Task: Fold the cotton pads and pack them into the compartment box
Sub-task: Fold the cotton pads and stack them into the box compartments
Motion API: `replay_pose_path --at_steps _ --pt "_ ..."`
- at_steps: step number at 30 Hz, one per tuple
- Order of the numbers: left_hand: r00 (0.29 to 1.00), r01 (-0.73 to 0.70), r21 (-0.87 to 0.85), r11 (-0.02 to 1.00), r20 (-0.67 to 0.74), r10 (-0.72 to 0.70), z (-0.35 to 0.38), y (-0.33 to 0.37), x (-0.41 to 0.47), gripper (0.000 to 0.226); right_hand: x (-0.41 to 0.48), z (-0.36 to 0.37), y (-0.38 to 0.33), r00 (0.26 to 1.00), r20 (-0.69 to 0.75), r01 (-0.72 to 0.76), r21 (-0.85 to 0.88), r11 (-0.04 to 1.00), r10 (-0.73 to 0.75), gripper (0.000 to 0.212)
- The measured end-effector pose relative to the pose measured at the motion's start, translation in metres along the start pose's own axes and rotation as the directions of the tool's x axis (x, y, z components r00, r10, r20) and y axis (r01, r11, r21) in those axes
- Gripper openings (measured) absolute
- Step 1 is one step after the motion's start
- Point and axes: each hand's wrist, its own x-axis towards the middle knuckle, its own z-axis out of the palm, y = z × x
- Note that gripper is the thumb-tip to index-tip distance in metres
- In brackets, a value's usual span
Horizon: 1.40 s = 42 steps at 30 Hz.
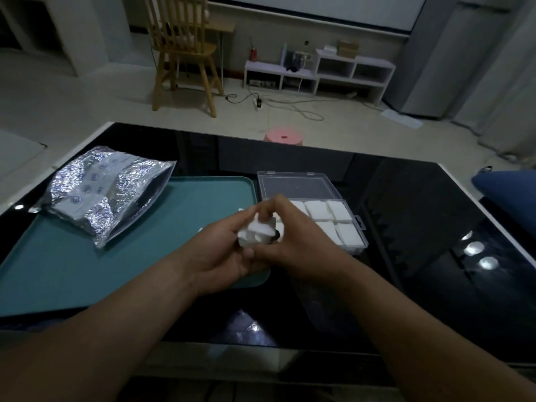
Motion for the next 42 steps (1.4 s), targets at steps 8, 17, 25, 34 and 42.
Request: replay_pose_path --at_steps 8,17,25,34,42 --pt "0.999 -0.052 -0.045 0.998 -0.011 0.051 0.016 -0.004 0.016 0.039 -0.017 -0.022 0.016 0.994 -0.095 -0.069 -0.14 0.988 0.056 0.053" --pt "0.989 -0.125 -0.036 0.991 -0.08 0.122 0.035 -0.013 0.027 0.034 -0.026 -0.033 0.026 0.977 -0.178 -0.148 -0.146 0.978 0.121 0.012" --pt "0.968 -0.22 0.189 0.957 -0.079 0.238 0.055 -0.027 0.033 0.022 -0.025 -0.038 0.032 0.944 -0.315 -0.172 -0.226 0.959 0.095 0.009" --pt "0.947 -0.222 0.25 0.943 -0.174 0.269 0.05 -0.019 0.041 0.025 -0.029 -0.106 0.083 0.66 -0.518 -0.499 0.239 0.833 0.544 0.015" --pt "0.944 -0.212 0.253 0.944 -0.197 0.264 0.048 -0.022 0.043 0.021 -0.022 -0.087 0.106 0.651 -0.478 -0.638 0.076 0.766 0.59 0.004"
